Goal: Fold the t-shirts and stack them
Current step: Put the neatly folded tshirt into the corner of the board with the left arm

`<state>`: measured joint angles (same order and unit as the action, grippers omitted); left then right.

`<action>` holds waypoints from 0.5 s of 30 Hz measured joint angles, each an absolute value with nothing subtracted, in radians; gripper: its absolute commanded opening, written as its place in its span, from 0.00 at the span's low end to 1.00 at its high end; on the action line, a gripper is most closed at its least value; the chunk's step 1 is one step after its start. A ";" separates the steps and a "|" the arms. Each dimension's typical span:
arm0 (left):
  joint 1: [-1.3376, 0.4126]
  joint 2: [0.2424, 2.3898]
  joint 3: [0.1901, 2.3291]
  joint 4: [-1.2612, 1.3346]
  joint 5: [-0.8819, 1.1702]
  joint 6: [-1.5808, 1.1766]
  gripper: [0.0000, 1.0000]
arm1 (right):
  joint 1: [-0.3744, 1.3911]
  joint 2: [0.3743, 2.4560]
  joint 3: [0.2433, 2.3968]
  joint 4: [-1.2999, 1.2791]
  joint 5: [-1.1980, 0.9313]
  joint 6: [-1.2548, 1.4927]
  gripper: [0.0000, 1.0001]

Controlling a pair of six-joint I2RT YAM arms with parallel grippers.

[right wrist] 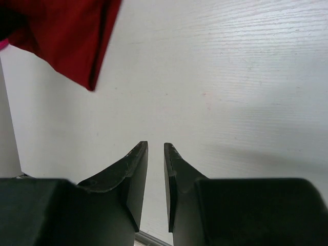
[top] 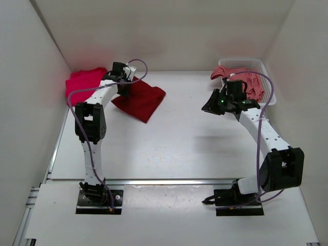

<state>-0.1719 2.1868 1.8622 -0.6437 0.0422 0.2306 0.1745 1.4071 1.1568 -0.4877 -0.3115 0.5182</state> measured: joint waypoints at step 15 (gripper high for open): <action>-0.065 2.151 1.820 -0.282 -0.392 0.546 0.00 | 0.196 1.395 1.151 -0.514 -0.296 0.501 0.17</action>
<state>-0.0650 2.1506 1.8202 -0.2825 -0.3920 0.5465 0.1959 1.3949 1.1511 -0.5137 -0.2958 0.5011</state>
